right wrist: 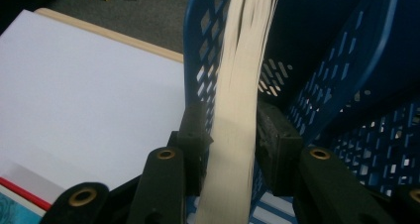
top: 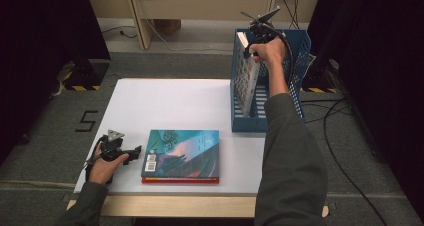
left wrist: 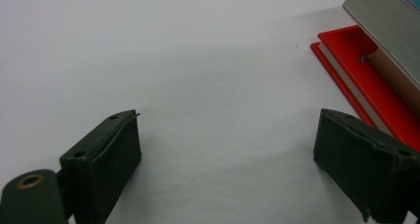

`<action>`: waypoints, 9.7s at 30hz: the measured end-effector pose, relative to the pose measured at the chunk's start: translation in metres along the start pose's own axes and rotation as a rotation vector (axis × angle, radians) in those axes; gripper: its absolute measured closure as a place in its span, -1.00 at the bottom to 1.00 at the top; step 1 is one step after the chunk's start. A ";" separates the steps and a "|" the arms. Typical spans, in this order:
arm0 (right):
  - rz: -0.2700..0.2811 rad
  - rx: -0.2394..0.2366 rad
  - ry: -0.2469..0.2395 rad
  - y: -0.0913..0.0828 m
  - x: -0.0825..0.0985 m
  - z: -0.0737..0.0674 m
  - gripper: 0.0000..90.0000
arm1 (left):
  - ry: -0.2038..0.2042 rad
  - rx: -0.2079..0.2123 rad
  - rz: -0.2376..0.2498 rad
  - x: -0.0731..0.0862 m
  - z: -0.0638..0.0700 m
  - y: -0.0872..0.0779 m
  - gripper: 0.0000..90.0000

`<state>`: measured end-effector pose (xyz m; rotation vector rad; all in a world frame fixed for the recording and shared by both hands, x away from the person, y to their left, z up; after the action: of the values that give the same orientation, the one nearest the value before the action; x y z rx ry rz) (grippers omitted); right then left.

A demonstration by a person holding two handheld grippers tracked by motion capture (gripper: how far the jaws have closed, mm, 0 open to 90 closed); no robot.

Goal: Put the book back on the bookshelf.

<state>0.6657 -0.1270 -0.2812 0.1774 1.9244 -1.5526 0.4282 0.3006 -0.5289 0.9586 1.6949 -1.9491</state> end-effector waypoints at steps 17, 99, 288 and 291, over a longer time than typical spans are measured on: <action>-0.044 -0.066 -0.024 -0.020 0.026 -0.003 0.22 | 0.000 0.000 0.000 0.000 0.000 0.000 -0.78; 0.221 -0.342 0.003 -0.034 0.206 -0.026 -0.28 | 0.004 0.001 0.000 0.000 -0.001 0.000 -0.78; -0.115 -0.193 -0.375 -0.108 0.188 -0.055 0.63 | 0.006 0.024 0.005 0.022 0.004 -0.026 -0.68; -0.119 -0.189 -0.362 -0.107 0.189 -0.049 0.63 | 0.006 0.024 0.005 0.022 0.004 -0.026 -0.68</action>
<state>0.4469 -0.1676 -0.2937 -0.2867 1.8003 -1.3560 0.3946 0.3047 -0.5257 0.9776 1.6744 -1.9689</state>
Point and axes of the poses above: each handheld gripper's, and its own axes: y roughly forward along the jaws, x roughly out of its underside, z roughly to its right, the point moved 6 cm from there along y, roughly forward along the jaws, and after that the axes turned 1 degree about z, right-handed, at the moved point
